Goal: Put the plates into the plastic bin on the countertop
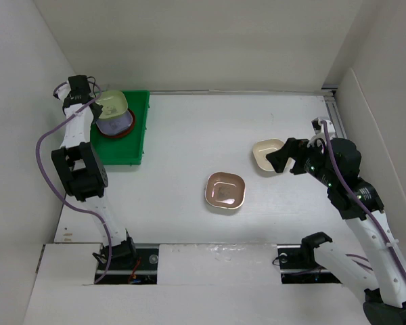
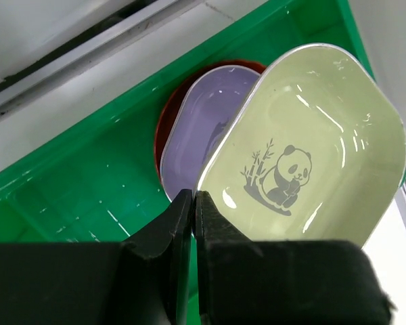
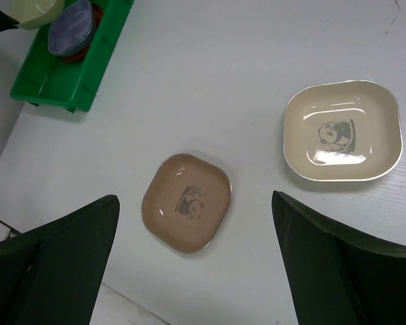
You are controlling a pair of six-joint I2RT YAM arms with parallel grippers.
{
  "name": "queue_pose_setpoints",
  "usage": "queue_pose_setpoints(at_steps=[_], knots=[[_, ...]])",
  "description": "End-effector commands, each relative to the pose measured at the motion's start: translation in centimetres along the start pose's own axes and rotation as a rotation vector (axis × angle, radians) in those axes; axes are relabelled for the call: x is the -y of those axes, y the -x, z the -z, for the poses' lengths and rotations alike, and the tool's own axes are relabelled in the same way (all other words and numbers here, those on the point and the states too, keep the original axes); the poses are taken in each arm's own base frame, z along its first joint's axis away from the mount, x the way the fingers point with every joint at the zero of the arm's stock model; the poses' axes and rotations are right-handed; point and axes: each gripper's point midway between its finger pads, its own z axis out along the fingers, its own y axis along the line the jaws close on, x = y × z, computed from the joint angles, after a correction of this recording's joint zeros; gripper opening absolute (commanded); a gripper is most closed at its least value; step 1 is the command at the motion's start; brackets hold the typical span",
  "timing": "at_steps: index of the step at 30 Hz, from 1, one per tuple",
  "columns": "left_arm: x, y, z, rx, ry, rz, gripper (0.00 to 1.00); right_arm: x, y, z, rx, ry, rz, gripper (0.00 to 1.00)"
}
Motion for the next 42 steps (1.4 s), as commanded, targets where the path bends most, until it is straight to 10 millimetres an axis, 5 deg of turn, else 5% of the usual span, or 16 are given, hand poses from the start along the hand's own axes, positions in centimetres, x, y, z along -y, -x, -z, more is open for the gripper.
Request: queue_pose_setpoints(at_steps=[1,2,4,7,11,14,15,18,20,22,23,24,26,29,34,42], knots=[[0.6,1.0,0.7,0.025,-0.007,0.026,0.00,-1.1,1.8,0.6,0.063,0.040,0.031,1.00],[0.8,0.8,0.8,0.015,-0.017,0.035,0.00,-1.1,1.8,0.6,0.063,0.040,0.031,1.00],[1.0,0.6,0.6,0.007,-0.027,0.044,0.40,-1.1,1.8,0.6,0.063,0.040,0.031,1.00],[1.8,1.0,1.1,0.006,-0.061,0.040,0.74,-1.1,1.8,0.6,0.063,0.040,0.031,1.00],[3.8,3.6,6.0,0.079,-0.167,0.035,1.00,-0.9,1.8,0.6,0.066,0.032,0.030,1.00],[8.0,2.4,10.6,0.102,-0.312,-0.072,1.00,-0.7,1.9,0.6,0.071,0.019,0.030,1.00],[10.2,0.0,13.0,0.085,-0.383,-0.149,1.00,-0.5,2.0,0.6,0.075,0.009,0.029,1.00],[13.2,-5.9,16.3,0.019,-0.450,-0.299,1.00,0.3,2.4,0.5,0.095,-0.042,0.015,1.00],[15.6,-12.9,19.6,-0.030,-0.489,-0.436,1.00,0.6,2.7,0.7,0.107,-0.067,0.004,1.00],[14.9,-19.0,21.0,-0.103,-0.494,-0.527,1.00,0.8,3.0,1.0,0.115,-0.086,-0.006,1.00],[15.1,-23.4,23.3,-0.124,-0.521,-0.554,1.00,1.3,3.2,1.0,0.125,-0.112,-0.007,1.00],[13.2,-27.0,22.8,-0.169,-0.498,-0.602,1.00,1.5,3.4,1.2,0.128,-0.127,-0.008,1.00],[12.9,-32.7,25.9,-0.220,-0.588,-0.642,1.00,1.4,3.7,1.6,0.141,-0.133,-0.019,1.00],[10.2,-38.8,27.5,-0.272,-0.560,-0.740,1.00,1.2,4.0,2.1,0.150,-0.130,-0.018,1.00],[5.8,-42.8,28.0,-0.224,-0.470,-0.854,1.00,0.7,4.1,2.6,0.159,-0.102,-0.006,1.00],[-1.5,-44.2,25.4,-0.274,-0.380,-0.876,0.98,0.1,3.6,2.2,0.145,-0.061,-0.003,1.00]])
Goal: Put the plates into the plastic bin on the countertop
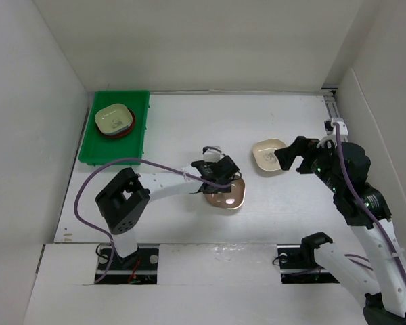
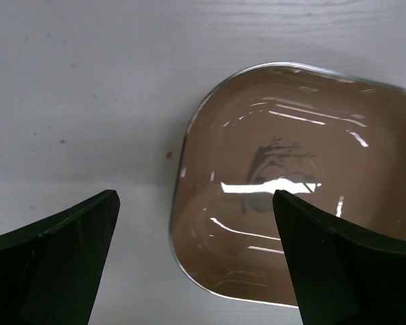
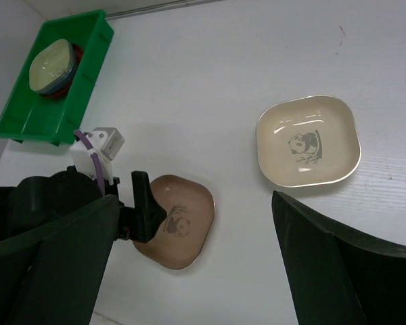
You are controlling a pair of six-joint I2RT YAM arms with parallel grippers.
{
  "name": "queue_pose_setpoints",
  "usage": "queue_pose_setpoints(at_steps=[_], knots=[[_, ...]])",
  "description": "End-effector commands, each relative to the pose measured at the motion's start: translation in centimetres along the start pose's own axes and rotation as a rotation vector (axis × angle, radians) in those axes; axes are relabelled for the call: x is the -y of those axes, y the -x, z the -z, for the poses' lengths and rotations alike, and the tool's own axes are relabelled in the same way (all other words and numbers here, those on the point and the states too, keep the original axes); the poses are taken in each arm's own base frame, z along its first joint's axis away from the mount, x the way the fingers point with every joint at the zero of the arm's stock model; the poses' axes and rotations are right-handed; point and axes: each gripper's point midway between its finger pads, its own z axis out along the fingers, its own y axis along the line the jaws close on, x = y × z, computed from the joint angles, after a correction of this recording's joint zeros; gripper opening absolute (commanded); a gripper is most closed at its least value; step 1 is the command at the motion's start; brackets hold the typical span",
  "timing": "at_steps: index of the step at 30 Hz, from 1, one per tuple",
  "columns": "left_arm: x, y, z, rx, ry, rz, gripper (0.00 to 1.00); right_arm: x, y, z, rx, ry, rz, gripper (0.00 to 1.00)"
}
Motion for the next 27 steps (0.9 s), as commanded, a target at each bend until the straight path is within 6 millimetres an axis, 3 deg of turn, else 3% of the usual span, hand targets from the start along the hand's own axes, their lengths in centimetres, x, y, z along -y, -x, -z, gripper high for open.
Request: queue_pose_setpoints(at_steps=[1,4,6,7,11,12,14,18,19,21,22,23,25,26,27], knots=[[-1.8,0.2,0.8,0.039,0.014,0.075,0.96,-1.4,1.5,0.5,0.043,0.058,0.006,1.00],[-2.6,-0.7,-0.1,0.042,0.028,0.070,0.83,-1.6,1.6,0.4,0.049,0.072,0.007,1.00],[-2.9,-0.6,-0.7,0.030,0.021,0.086,0.64,-1.8,1.3,0.1,0.034,0.086,0.007,1.00],[-3.2,-1.1,-1.4,0.014,0.031,0.088,0.43,-1.9,1.5,0.1,0.042,0.089,0.008,1.00],[-3.9,-1.0,-2.6,0.004,0.044,0.102,0.07,-2.1,1.5,0.2,0.038,0.098,-0.001,1.00],[-4.3,-0.6,-2.7,0.016,0.059,0.109,0.00,-2.0,1.5,0.1,0.042,0.089,-0.001,1.00],[-5.5,0.0,-3.0,0.025,0.098,0.123,0.00,-2.1,1.9,0.3,0.050,0.093,0.000,1.00],[-7.9,6.5,-0.4,0.127,0.109,0.255,0.00,-2.1,1.9,0.3,0.050,0.093,0.000,1.00],[-9.7,8.8,-0.2,0.156,0.129,0.299,0.00,-2.1,1.9,0.3,0.050,0.093,0.000,1.00],[-10.9,12.9,1.1,0.212,0.104,0.355,0.00,-2.0,1.2,-0.3,0.030,0.094,-0.001,1.00],[-13.3,15.5,1.3,0.249,0.120,0.417,0.00,-2.1,1.5,-0.4,0.042,0.100,0.000,1.00],[-13.7,18.3,2.5,0.285,0.088,0.442,0.00,-1.9,1.0,-0.9,0.029,0.094,-0.002,1.00],[-16.2,21.5,2.9,0.322,0.094,0.493,0.00,-1.9,0.8,-1.5,0.025,0.102,-0.001,1.00],[-18.8,23.3,2.9,0.334,0.104,0.551,0.00,-1.7,0.2,-2.1,0.011,0.097,-0.002,1.00],[-20.2,24.5,3.0,0.349,0.109,0.573,0.00,-1.9,0.4,-2.1,0.017,0.109,-0.001,1.00]])
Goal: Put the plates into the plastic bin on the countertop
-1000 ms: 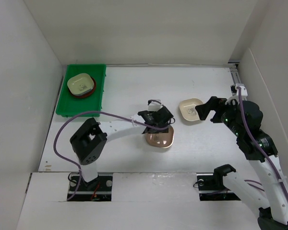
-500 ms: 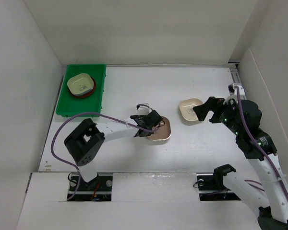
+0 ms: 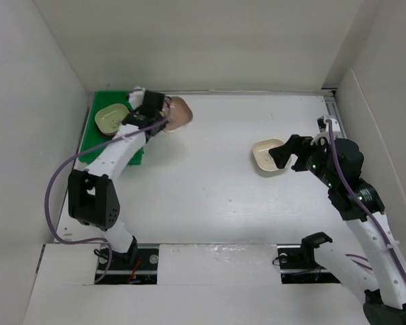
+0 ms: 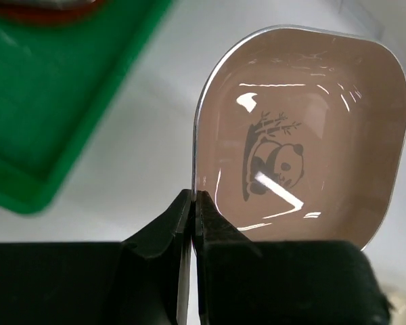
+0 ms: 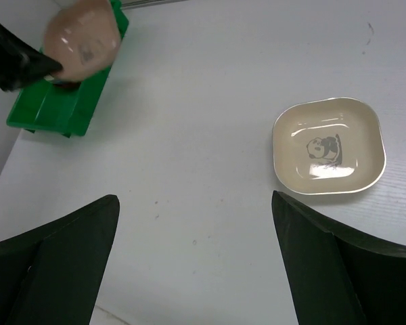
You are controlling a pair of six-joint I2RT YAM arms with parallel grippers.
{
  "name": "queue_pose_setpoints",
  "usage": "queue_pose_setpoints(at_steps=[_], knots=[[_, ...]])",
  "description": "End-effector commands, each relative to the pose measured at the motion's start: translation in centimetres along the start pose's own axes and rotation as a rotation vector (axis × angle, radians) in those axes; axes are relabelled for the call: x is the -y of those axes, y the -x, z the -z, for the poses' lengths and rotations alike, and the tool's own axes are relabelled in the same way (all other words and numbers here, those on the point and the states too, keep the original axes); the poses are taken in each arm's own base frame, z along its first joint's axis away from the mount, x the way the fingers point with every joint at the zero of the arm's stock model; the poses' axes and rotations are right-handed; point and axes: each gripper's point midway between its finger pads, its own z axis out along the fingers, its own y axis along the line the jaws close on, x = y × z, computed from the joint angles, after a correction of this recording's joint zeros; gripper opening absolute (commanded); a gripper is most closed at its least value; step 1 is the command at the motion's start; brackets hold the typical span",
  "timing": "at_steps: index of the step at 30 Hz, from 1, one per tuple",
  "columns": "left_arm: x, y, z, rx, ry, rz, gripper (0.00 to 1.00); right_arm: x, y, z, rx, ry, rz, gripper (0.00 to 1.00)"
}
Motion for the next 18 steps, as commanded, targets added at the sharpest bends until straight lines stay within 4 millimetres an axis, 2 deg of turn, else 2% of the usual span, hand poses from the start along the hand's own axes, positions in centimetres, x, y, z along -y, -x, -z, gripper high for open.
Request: queue_pose_setpoints(at_steps=[1,2,3,4,5,6,7,8,9,10,11,12,16,18], knots=[[-0.8,8.4,0.4,0.098,-0.032,0.088,0.00,-1.0,0.5,-1.5,0.030,0.060,0.001,1.00],[-3.1,10.8,-0.7,0.113,0.014,0.150,0.00,-0.8,-0.1,-2.1,0.009,0.063,-0.001,1.00],[-3.2,11.9,-1.4,0.100,-0.003,0.175,0.00,-1.3,0.0,-2.1,0.010,0.087,0.001,1.00],[-3.1,14.3,-1.5,0.130,-0.019,0.205,0.00,-1.1,-0.3,-2.7,0.005,0.084,0.000,1.00],[-3.9,14.7,-3.7,0.111,0.004,0.220,0.00,-1.0,-0.9,-3.0,-0.017,0.089,-0.003,1.00],[-5.5,16.2,-4.7,0.104,0.011,0.244,0.00,-1.0,-0.9,-3.3,-0.017,0.089,-0.003,1.00],[-6.0,17.3,-5.6,0.109,0.014,0.250,0.00,-1.2,-0.9,-3.3,-0.022,0.100,-0.003,1.00],[-6.5,18.3,-7.4,0.096,0.022,0.250,0.00,-1.3,-1.2,-3.6,-0.037,0.106,-0.004,1.00],[-8.7,19.3,-8.6,0.077,0.040,0.272,0.00,-1.2,-1.4,-3.8,-0.045,0.102,-0.006,1.00],[-8.9,19.2,-9.4,0.029,0.011,0.288,0.00,-1.3,-1.5,-3.8,-0.048,0.111,0.003,1.00],[-9.0,20.8,-9.6,0.044,-0.002,0.293,0.00,-1.3,-1.5,-3.8,-0.048,0.111,0.003,1.00],[-10.4,19.9,-11.5,0.004,0.037,0.280,0.00,-1.3,-1.5,-3.8,-0.048,0.111,0.003,1.00],[-13.0,20.3,-13.4,0.004,0.102,0.261,0.00,-1.2,-1.7,-3.9,-0.048,0.111,0.013,1.00],[-14.2,20.7,-13.5,0.018,0.149,0.256,0.00,-1.0,-2.1,-4.3,-0.058,0.107,0.011,1.00]])
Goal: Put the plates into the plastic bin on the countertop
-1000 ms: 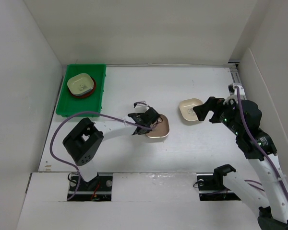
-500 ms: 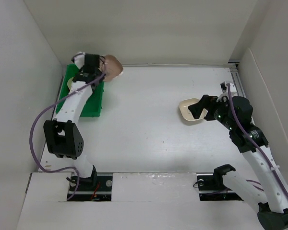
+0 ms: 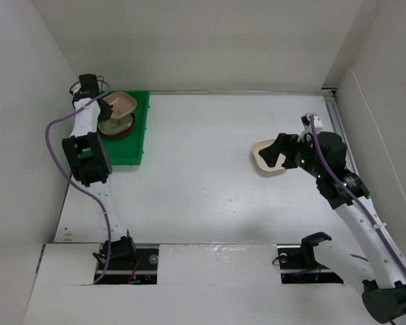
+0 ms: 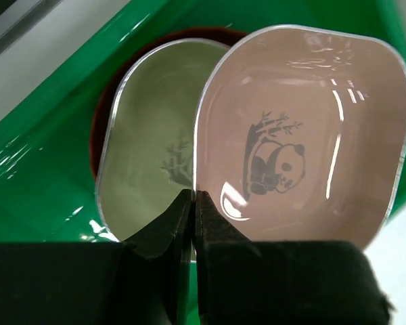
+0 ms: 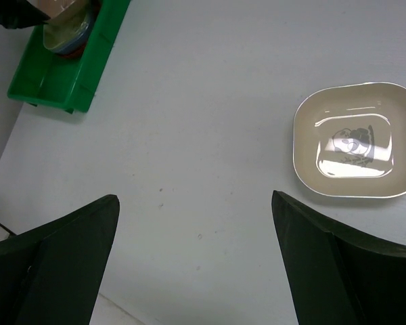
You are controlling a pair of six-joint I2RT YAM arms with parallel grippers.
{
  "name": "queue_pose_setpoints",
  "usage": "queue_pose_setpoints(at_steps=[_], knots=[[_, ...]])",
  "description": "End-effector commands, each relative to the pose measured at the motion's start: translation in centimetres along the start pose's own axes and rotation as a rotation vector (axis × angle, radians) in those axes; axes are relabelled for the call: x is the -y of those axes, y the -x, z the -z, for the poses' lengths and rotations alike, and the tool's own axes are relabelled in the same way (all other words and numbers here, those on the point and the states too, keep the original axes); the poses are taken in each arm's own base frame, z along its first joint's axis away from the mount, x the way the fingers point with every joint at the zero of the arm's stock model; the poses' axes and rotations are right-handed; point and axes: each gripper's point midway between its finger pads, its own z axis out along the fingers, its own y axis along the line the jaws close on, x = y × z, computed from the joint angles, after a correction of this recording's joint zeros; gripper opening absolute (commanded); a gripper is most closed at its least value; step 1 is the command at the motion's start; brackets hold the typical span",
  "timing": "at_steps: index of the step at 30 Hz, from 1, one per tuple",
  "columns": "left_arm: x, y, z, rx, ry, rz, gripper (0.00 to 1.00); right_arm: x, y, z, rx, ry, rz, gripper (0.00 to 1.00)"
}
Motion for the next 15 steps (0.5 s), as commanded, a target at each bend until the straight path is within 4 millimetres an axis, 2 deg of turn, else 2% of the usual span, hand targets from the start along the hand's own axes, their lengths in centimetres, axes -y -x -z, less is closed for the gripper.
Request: queue_pose_setpoints(at_steps=[1,4,5,6,7,8,10,11,13,14,15], knots=[[1.5,2.6,3.3,0.059,-0.033,-0.040,0.00,-0.9,0.9,-0.4,0.043,0.051,0.026,1.00],[0.4,3.6,3.5,0.078,-0.006,-0.017,0.00,-0.9,0.9,-0.4,0.043,0.051,0.026,1.00],[0.1,3.6,3.8,0.086,0.006,-0.016,0.06,-0.9,0.9,-0.4,0.043,0.051,0.026,1.00],[-0.3,4.0,4.2,0.108,0.028,-0.015,0.17,-0.9,0.9,-0.4,0.043,0.051,0.026,1.00],[-0.6,3.7,4.4,0.100,0.034,-0.016,0.33,-0.9,0.9,-0.4,0.043,0.051,0.026,1.00],[-0.4,4.7,5.9,0.141,0.028,0.004,0.61,-0.9,0.9,-0.4,0.043,0.051,0.026,1.00],[-1.0,5.6,7.5,0.192,0.048,0.011,0.83,-0.9,0.9,-0.4,0.043,0.051,0.026,1.00],[-1.3,6.1,9.5,0.222,0.048,0.031,0.88,-0.9,0.9,-0.4,0.043,0.051,0.026,1.00],[-1.3,7.6,11.8,0.303,0.034,0.050,0.94,-0.8,0.7,-0.6,0.033,0.047,0.014,1.00],[-2.0,7.3,12.4,0.310,0.050,0.051,0.99,-0.8,0.7,-0.6,0.033,0.047,0.014,1.00],[-1.6,8.2,15.0,0.352,0.015,0.063,0.99,-0.9,0.9,-0.7,0.042,0.050,0.016,1.00]])
